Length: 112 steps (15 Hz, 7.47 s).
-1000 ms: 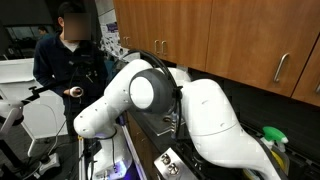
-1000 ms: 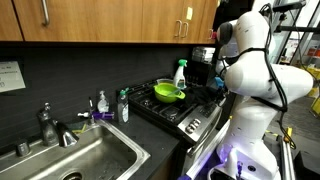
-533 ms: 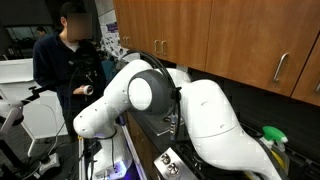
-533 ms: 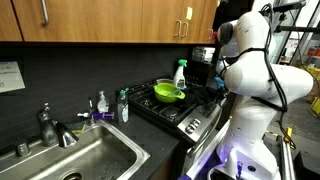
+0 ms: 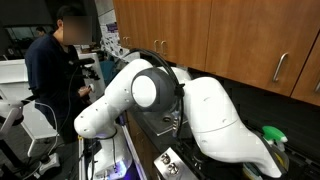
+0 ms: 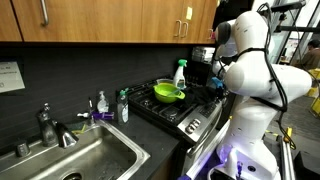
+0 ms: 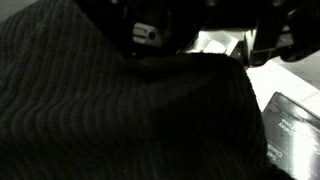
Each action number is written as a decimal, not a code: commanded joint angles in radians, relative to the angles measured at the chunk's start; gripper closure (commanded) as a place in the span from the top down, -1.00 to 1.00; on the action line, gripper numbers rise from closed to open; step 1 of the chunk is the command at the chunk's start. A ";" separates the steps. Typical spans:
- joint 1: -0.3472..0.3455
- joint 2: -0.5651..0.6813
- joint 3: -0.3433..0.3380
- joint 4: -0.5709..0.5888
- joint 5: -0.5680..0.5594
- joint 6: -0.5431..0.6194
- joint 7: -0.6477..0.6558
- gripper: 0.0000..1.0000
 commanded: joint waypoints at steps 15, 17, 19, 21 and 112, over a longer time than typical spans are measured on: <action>0.107 0.027 -0.040 -0.012 -0.294 0.067 0.050 0.63; 0.137 0.070 -0.084 0.044 -0.344 0.166 0.159 0.79; 0.166 0.107 -0.141 0.075 -0.419 0.201 0.228 0.98; 0.215 0.138 -0.203 0.089 -0.496 0.208 0.285 1.00; -0.181 0.004 0.198 0.143 -1.002 -0.227 -1.410 1.00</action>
